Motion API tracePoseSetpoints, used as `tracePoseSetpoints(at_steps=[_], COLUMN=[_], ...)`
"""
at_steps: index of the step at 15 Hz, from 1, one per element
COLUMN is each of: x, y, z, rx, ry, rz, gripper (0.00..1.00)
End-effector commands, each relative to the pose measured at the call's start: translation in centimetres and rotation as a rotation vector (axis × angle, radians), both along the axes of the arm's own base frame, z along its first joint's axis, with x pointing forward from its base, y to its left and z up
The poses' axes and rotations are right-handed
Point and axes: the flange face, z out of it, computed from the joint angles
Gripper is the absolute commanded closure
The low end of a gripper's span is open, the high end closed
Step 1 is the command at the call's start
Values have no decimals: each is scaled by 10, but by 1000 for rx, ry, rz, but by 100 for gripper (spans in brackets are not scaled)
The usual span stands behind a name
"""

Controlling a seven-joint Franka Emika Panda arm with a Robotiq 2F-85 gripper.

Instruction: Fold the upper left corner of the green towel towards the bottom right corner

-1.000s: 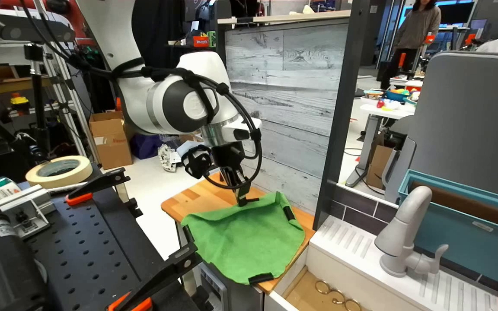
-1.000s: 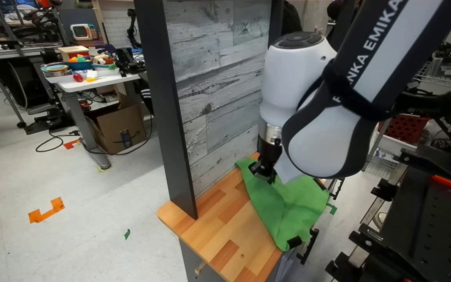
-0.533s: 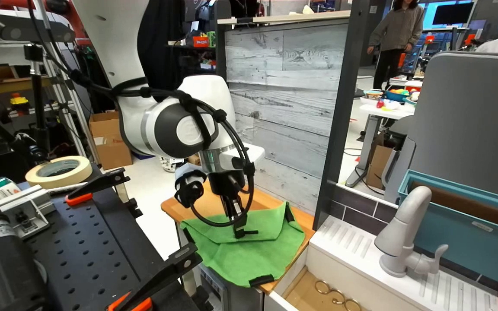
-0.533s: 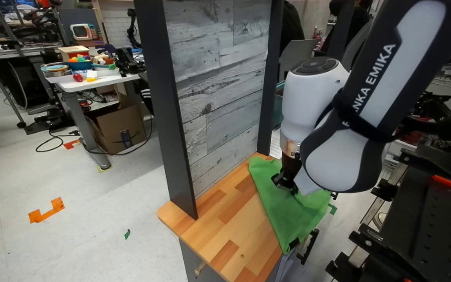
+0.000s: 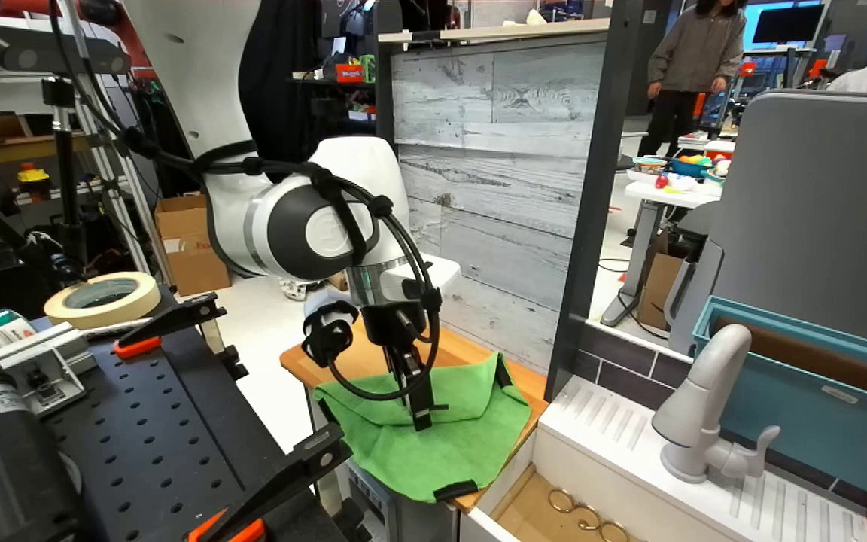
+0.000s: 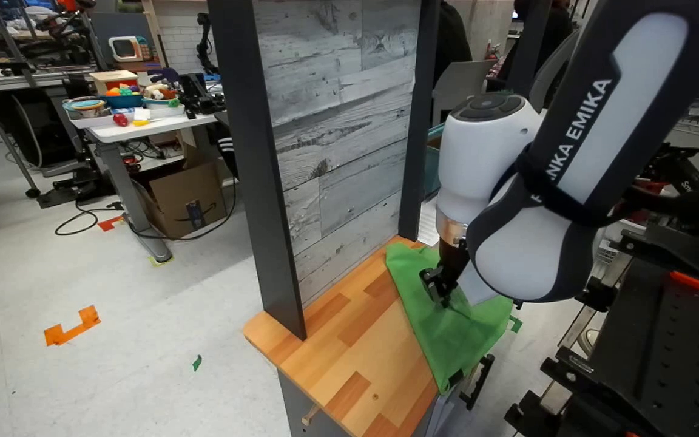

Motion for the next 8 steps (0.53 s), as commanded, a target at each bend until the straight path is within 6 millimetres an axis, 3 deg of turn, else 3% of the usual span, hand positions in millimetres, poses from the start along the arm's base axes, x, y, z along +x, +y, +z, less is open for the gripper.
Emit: tracePoseSetpoints(at_steps=[1, 2, 4, 5, 6, 8], x=[-5, -7, -15, 2, 1, 0], y=[8, 11, 20, 10, 15, 16], z=[41, 52, 75, 46, 54, 51], rx=[-25, -36, -67, -48, -51, -50], ry=[-14, -27, -45, -47, -54, -50], rz=[-6, 4, 61, 40, 48, 49], gripper=[8, 2, 0, 0, 0, 0])
